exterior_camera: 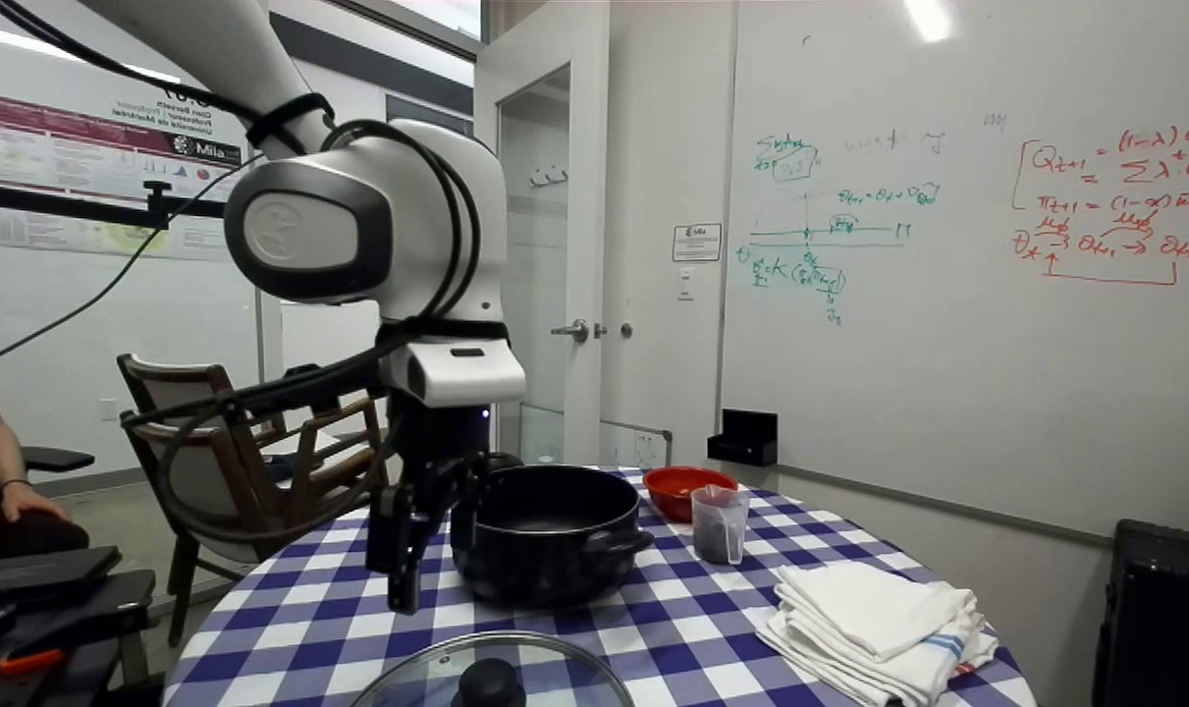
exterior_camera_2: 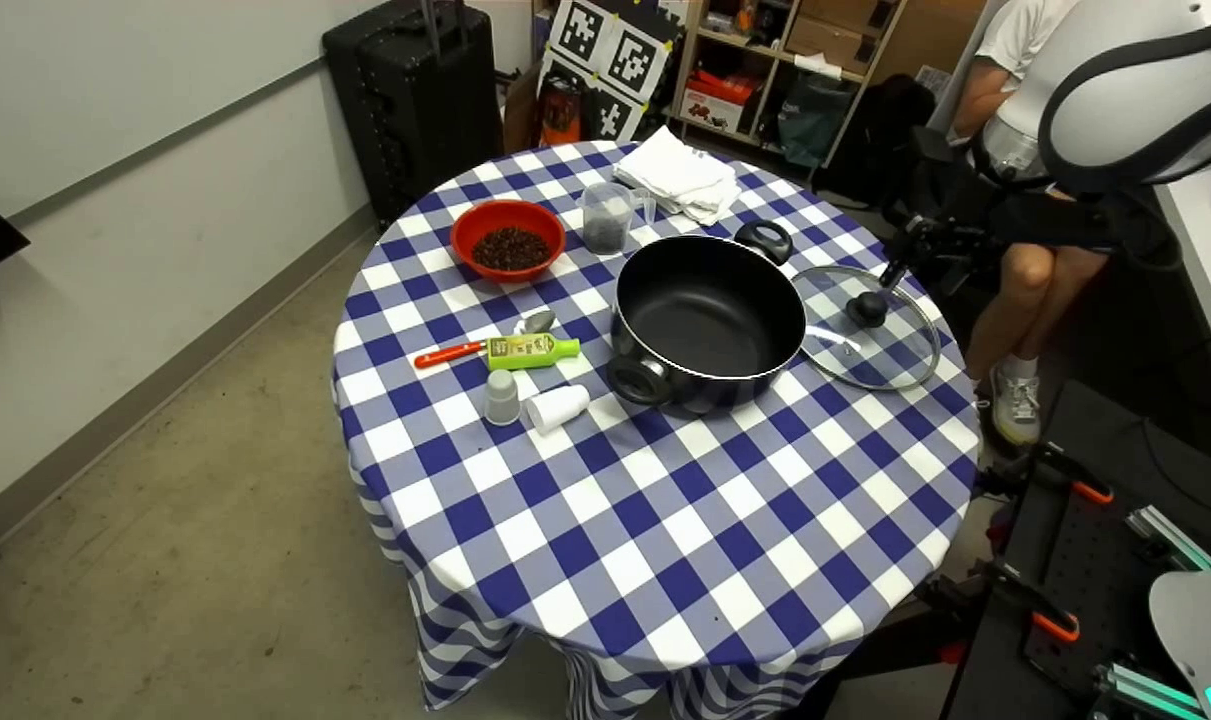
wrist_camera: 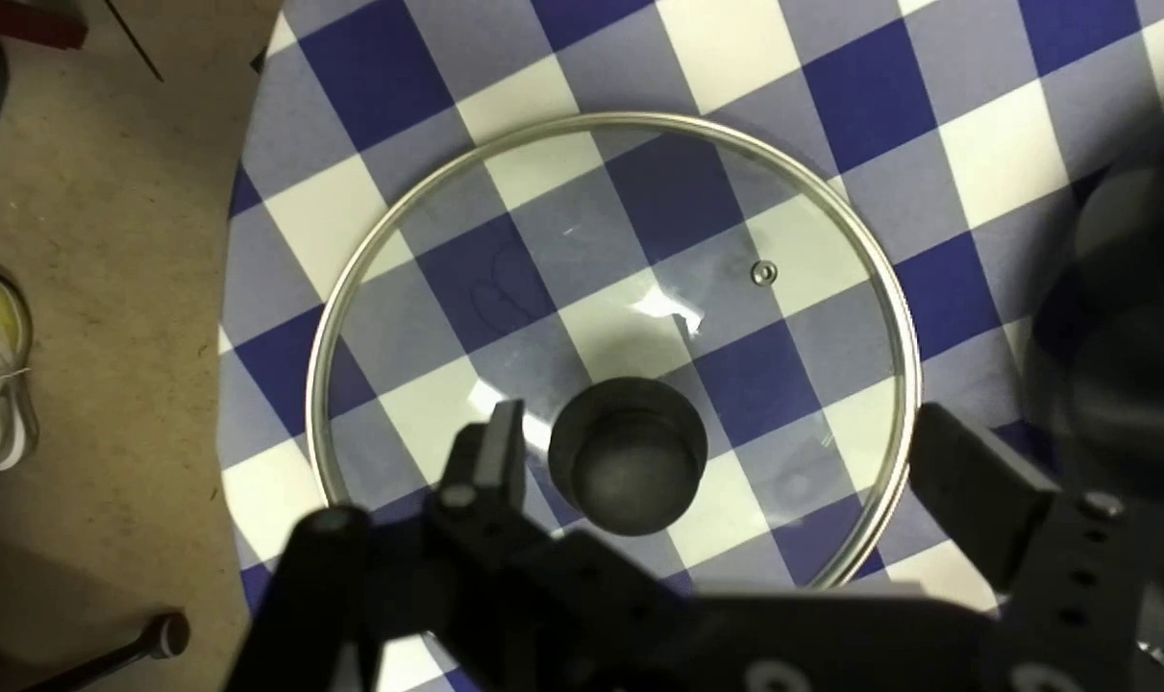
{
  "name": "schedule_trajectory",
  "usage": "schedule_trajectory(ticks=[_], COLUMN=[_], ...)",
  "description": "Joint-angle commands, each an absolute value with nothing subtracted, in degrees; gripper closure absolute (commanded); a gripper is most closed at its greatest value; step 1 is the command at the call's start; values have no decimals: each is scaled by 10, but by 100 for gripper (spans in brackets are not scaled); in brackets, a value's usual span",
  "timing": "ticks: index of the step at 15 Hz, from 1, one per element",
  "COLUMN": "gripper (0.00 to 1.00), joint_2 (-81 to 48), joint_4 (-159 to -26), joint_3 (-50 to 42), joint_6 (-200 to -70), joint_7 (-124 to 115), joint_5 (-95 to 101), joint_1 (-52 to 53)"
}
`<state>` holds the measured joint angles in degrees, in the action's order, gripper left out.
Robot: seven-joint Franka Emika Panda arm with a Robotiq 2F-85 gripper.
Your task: Put the lid on the pot
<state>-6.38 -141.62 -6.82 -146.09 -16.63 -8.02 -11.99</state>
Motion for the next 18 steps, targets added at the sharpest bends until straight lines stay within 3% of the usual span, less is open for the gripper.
schedule_trajectory(ticks=[1, 18], gripper=[0, 0], joint_2=[-137, -262], joint_4=[-1356, -1266], joint_3=[-91, -106], joint_6=[-1471, -1454], joint_7=[-198, -224], joint_5=[-76, -99], joint_1=[-109, -96])
